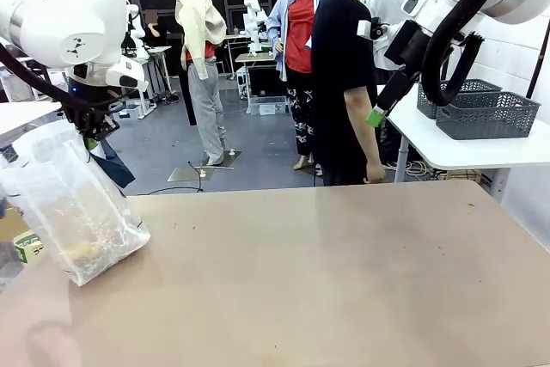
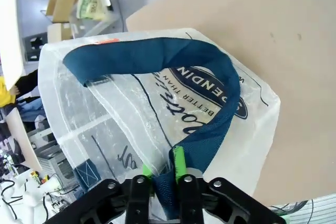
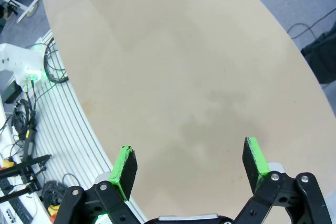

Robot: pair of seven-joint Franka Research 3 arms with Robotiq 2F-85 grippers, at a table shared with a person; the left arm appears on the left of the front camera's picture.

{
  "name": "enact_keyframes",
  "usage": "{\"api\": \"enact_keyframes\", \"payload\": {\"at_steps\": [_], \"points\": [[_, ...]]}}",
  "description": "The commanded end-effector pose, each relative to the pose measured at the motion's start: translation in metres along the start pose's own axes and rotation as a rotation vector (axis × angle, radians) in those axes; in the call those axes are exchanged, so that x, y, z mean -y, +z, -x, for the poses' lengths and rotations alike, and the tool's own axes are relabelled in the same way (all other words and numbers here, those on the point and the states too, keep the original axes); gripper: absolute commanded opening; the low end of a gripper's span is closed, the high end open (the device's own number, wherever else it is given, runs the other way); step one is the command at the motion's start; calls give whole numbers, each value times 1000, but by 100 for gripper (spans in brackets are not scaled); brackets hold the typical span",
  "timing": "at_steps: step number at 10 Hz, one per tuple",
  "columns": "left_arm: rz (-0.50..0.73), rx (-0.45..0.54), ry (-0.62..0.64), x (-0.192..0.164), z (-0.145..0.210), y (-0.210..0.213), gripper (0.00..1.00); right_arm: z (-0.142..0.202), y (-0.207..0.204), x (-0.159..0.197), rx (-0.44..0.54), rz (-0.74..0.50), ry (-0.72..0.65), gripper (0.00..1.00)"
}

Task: Transfer purchased items from the store into the shopping bag.
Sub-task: Move the Reusable shopping bag to the right side of the table.

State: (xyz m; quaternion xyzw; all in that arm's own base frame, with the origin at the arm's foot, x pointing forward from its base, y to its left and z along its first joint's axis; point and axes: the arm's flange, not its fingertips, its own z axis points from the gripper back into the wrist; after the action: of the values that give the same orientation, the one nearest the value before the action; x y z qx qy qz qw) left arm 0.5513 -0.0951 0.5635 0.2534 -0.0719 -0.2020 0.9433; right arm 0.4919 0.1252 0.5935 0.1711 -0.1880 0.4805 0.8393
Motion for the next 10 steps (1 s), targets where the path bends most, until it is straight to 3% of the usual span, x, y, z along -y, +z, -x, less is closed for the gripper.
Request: {"api": "enact_keyframes", "payload": {"at_steps": [1,2,5,10], "points": [[28,44,5,-6,0,11,85,1,0,-1,-16,-1,-13,100],[58,65,-2,-7,-1,15,100,1,0,-1,-16,-1,-13,100],[128,136,-16,-10,1,28,100,1,0,-1,-16,-1,-13,100],[109,127,-2,-5,-3,35,100,1,0,-1,-16,-1,-13,100]]}}
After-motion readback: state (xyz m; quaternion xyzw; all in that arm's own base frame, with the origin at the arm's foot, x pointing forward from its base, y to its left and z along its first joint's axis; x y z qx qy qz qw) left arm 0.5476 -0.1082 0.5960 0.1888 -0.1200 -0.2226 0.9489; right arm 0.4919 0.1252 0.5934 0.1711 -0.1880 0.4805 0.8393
